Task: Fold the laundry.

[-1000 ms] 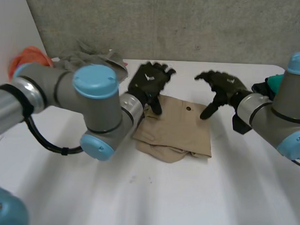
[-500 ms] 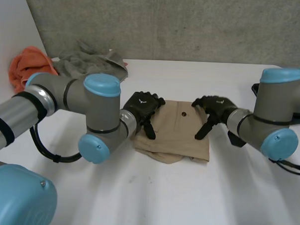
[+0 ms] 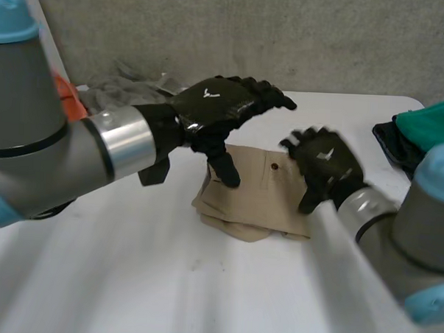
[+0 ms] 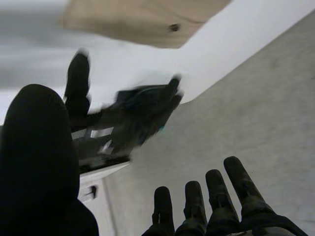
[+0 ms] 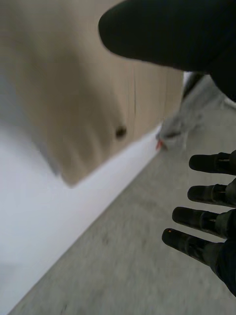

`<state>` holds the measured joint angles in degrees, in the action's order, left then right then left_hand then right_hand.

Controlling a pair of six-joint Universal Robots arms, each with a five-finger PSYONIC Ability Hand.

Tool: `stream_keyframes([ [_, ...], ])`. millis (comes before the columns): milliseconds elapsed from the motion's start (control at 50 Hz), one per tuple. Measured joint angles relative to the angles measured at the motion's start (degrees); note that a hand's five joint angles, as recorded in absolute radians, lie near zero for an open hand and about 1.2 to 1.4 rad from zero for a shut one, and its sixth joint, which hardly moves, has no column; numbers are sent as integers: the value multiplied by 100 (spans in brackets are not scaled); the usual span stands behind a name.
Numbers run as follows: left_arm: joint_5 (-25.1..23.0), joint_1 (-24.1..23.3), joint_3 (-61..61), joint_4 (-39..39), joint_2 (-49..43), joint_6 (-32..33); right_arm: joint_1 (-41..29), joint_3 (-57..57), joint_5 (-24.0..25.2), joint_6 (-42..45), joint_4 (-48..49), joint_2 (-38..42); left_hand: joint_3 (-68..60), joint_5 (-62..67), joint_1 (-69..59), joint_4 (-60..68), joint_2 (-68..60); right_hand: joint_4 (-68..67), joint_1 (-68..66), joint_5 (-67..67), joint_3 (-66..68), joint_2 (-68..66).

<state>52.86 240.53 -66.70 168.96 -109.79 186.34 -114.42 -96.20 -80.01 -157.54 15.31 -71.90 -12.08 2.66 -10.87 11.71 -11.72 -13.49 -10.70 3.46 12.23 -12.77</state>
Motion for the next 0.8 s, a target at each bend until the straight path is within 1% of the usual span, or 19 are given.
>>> stream_keyframes([
  [20,-211,48,-156,-24,132,-35,-162,-170,-54,72,180,74,0,0,0,0,0,0,0,0,0,0],
  [60,-398,88,-334,-38,271,-57,-331,-298,-122,123,362,211,0,0,0,0,0,0,0,0,0,0],
  [140,-513,103,-563,-37,434,-57,-540,-315,-254,150,660,634,0,0,0,0,0,0,0,0,0,0],
  [340,-450,73,-677,-13,477,-35,-725,224,-357,228,1168,1651,0,0,0,0,0,0,0,0,0,0],
  [520,-441,89,-662,-5,461,-36,-763,701,-366,340,1206,2105,0,0,0,0,0,0,0,-25,0,0],
  [620,-443,102,-660,13,470,-37,-775,1188,-361,380,1161,2377,0,0,0,0,0,-16,-28,-6,29,-22],
  [680,-442,105,-661,42,475,-37,-772,1395,-359,379,1147,2448,0,0,0,0,0,-353,-390,371,493,-456],
  [720,-441,106,-661,50,477,-37,-771,1445,-356,378,1145,2465,0,0,0,0,0,-353,-390,371,493,-456],
  [760,-438,107,-667,77,481,-37,-765,1661,-346,366,1131,2544,0,0,0,0,0,-880,-868,604,1038,-912],
  [800,-436,108,-674,90,481,-37,-761,1814,-333,359,1104,2612,0,0,0,0,0,-1187,-1111,780,1314,-1213],
])
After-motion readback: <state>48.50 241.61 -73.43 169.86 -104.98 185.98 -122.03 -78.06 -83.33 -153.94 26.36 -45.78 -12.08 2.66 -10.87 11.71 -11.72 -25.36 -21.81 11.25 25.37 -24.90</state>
